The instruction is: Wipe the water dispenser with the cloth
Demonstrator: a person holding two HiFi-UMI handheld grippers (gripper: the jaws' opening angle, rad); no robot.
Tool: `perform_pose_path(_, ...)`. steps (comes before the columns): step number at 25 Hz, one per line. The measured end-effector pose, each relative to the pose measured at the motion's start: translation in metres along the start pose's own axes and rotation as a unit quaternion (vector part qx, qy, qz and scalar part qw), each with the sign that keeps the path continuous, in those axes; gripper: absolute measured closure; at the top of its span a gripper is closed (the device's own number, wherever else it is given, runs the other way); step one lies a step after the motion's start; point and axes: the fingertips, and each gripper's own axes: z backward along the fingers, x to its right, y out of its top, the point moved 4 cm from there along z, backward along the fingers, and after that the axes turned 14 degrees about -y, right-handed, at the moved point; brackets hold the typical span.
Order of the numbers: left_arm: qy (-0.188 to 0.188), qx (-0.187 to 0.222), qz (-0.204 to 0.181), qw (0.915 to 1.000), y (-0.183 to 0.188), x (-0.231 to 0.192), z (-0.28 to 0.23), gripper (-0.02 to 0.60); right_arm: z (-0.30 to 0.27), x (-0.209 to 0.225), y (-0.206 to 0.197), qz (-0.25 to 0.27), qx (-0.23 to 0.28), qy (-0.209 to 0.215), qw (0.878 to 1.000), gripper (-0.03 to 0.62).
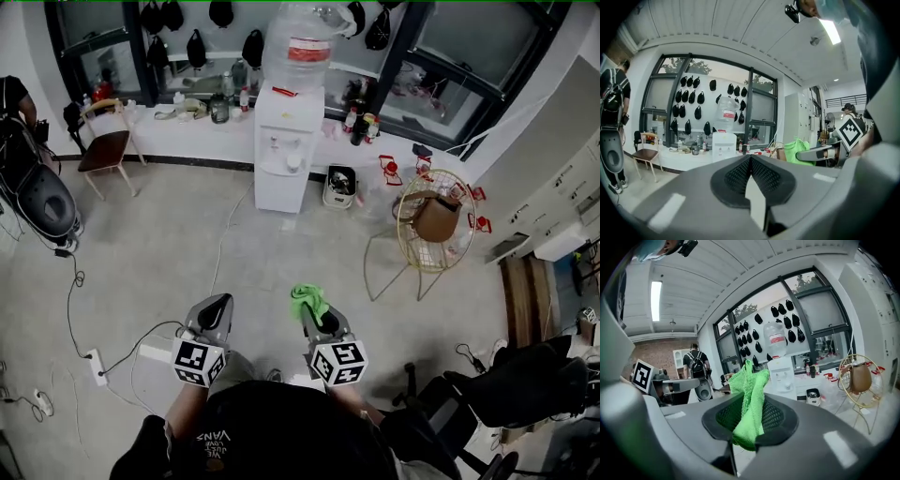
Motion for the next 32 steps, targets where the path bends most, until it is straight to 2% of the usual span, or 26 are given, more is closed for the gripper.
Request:
perform_pose_path(4,-0.001,-0.011,0.008,0.9999,-0.004,-0.013,-0.015,0.58,-0.025,0.008,0.0,-0.006,-0.015,-0.002,1.0,0.516)
perform_pose_path(9,-0.011,-0.019,0.014,0.9996,-0.001,-0.059,-0.045,0.58,-0.076,0.01,0.013,-0.014,-0.023,-0.021,0.999,0.516)
perform_pose_path(15,-0.046,-0.025,0.012,0.9986,0.017,-0.136,-0.089,0.58,-0.144,-0.003,0.043,-0.02,-0.018,-0.057,0.998,0.516)
perform_pose_path(19,-0.081,-0.03,-0.001,0.9962,0.035,-0.19,-0.126,0.58,-0.192,-0.008,0.061,-0.028,-0.011,-0.088,0.996,0.516)
perform_pose_path(25,-0.115,-0.035,-0.016,0.9926,0.051,-0.257,-0.179,0.58,-0.253,-0.012,0.077,-0.042,-0.006,-0.123,0.992,0.516)
perform_pose_path(28,-0.114,-0.039,-0.014,0.9926,0.051,-0.276,-0.205,0.58,-0.281,-0.006,0.082,-0.042,-0.007,-0.123,0.992,0.516)
perform_pose_path(32,-0.099,-0.052,0.001,0.9937,0.039,-0.281,-0.236,0.58,-0.312,0.015,0.083,-0.045,-0.022,-0.109,0.993,0.516)
